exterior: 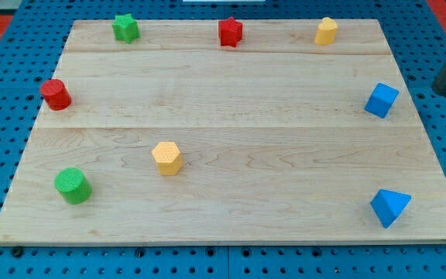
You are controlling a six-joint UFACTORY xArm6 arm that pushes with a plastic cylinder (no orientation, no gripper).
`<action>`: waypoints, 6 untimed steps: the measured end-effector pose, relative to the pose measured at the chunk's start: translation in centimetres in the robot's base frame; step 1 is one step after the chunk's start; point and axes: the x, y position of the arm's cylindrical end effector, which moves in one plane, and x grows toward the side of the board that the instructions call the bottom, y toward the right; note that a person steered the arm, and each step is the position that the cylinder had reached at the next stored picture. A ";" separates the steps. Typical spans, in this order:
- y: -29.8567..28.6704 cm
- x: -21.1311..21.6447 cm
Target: Move the blue cube to towards the red star
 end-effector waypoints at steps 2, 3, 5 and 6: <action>-10.1 -1.9; -16.4 -3.1; -8.2 1.4; -15.6 2.4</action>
